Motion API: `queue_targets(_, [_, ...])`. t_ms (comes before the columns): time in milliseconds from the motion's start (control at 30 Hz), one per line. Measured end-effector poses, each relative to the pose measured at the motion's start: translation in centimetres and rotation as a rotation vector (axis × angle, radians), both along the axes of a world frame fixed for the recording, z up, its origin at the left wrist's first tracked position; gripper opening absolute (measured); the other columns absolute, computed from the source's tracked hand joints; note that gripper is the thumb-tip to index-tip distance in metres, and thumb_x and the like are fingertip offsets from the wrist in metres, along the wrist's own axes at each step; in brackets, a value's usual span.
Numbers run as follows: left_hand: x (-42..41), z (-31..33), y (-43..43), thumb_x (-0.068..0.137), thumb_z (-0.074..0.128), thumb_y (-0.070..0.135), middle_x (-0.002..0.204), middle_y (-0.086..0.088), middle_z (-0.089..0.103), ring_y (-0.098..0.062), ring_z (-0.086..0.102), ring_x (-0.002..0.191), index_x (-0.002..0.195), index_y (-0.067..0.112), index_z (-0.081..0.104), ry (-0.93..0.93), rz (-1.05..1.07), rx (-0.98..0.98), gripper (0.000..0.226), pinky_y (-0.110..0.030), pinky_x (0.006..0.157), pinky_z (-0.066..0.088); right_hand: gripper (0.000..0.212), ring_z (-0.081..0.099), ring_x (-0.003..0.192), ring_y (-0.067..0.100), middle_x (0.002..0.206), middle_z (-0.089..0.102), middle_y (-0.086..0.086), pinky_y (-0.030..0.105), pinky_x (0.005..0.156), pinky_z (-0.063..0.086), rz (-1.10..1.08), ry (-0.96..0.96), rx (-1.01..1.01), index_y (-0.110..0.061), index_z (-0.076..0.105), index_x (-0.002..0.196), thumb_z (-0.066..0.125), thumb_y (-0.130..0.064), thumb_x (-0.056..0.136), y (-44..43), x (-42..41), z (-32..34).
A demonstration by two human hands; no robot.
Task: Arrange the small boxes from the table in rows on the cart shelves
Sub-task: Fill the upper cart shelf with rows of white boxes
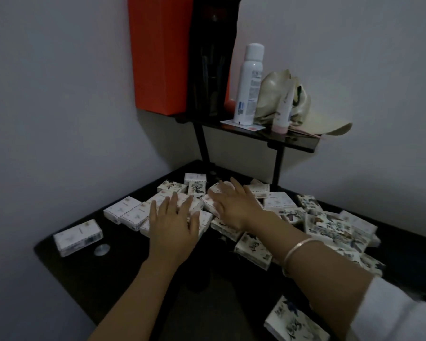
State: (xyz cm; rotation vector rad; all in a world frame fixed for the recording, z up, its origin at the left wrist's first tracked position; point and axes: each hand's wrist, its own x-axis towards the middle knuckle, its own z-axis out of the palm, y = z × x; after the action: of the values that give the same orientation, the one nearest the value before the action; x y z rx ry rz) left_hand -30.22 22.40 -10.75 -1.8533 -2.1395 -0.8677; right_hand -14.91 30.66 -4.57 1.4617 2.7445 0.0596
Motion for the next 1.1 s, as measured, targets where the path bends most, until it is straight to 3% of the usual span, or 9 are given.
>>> queue_targets(233, [0.6,0.6,-1.4,0.078,0.046,0.046,0.123,-0.002,0.062,-0.022,0.055,0.118,0.109,0.024,0.067,-0.024,-0.136,0.125,0.043,-0.044,0.111,0.022,0.052,0.04,0.13,0.026,0.142,0.047,0.005,0.039,0.105,0.023,0.058,0.102,0.301,-0.027,0.03,0.149,0.041,-0.037,0.099,-3.0,1.6,-1.0])
queue_targets(333, [1.5,1.4,-2.3,0.07,0.062,0.039,0.137,0.003,0.05,-0.019,0.045,0.125,0.121,0.026,0.056,-0.148,-0.232,0.148,0.053,-0.037,0.106,0.024,0.068,0.048,0.124,0.023,0.14,0.043,0.005,0.037,0.101,0.037,0.032,0.431,0.092,-0.026,0.026,0.15,0.059,-0.024,0.09,-4.2,2.2,-0.7])
queue_targets(433, [2.1,1.7,-3.4,0.072,0.079,0.027,0.152,0.001,0.03,-0.016,0.029,0.137,0.14,0.024,0.039,-0.283,-0.343,0.144,0.079,-0.038,0.111,0.028,0.074,0.047,0.123,0.02,0.135,0.037,0.004,0.033,0.094,0.044,-0.038,0.7,-0.101,-0.03,0.027,0.149,0.057,-0.004,0.086,-5.8,3.3,0.8])
queue_targets(533, [3.3,2.8,-5.5,0.072,0.083,0.026,0.142,0.012,0.038,-0.006,0.03,0.135,0.143,0.027,0.037,-0.375,-0.412,0.152,0.085,-0.033,0.111,0.033,0.063,0.054,0.107,0.019,0.125,0.043,-0.001,0.029,0.08,0.049,-0.123,0.919,-0.332,-0.039,0.042,0.139,0.057,-0.003,0.089,-8.1,5.4,3.5])
queue_targets(600, [4.6,4.2,-7.2,0.072,0.082,0.033,0.128,0.026,0.041,0.001,0.038,0.125,0.139,0.034,0.041,-0.461,-0.421,0.153,0.08,-0.016,0.101,0.036,0.05,0.059,0.09,0.017,0.113,0.05,-0.004,0.03,0.071,0.054,-0.163,1.05,-0.451,-0.037,0.054,0.125,0.061,-0.004,0.088,-10.0,7.1,5.6])
queue_targets(700, [6.1,6.7,-9.0,0.071,0.082,0.034,0.124,0.028,0.049,0.01,0.043,0.118,0.131,0.04,0.047,-0.639,-0.489,0.133,0.07,0.001,0.086,0.035,0.037,0.064,0.091,0.022,0.112,0.059,0.003,0.03,0.069,0.058,-0.197,1.196,-0.512,-0.031,0.059,0.111,0.062,-0.003,0.086,-12.9,9.6,7.9])
queue_targets(800, [8.2,9.3,-10.3,0.072,0.082,0.024,0.124,0.025,0.057,0.013,0.052,0.111,0.122,0.041,0.052,-0.837,-0.63,0.078,0.06,-0.009,0.087,0.044,0.031,0.064,0.092,0.024,0.113,0.065,0.009,0.043,0.08,0.054,-0.231,1.329,-0.504,-0.024,0.06,0.105,0.056,0.001,0.087,-15.7,12.2,10.3])
queue_targets(900, [11.2,12.3,-11.9,0.075,0.077,0.006,0.118,0.018,0.062,0.007,0.063,0.099,0.118,0.03,0.055,-0.996,-0.783,0.054,0.054,-0.017,0.075,0.055,0.026,0.064,0.079,0.016,0.103,0.069,0.007,0.03,0.066,0.053,-0.245,1.371,-0.426,-0.019,0.061,0.104,0.053,0.001,0.089,-18.9,14.9,13.0])
queue_targets(1100, [17.1,17.7,-14.9,0.076,0.079,0.01,0.128,0.013,0.056,0.001,0.06,0.112,0.125,0.032,0.052,-0.808,-1.027,0.139,0.06,-0.018,0.086,0.053,0.026,0.067,0.084,0.013,0.1,0.072,0.002,0.033,0.077,0.056,-0.228,1.274,-0.12,-0.02,0.061,0.1,0.058,0.003,0.088,-26.5,20.7,18.4])
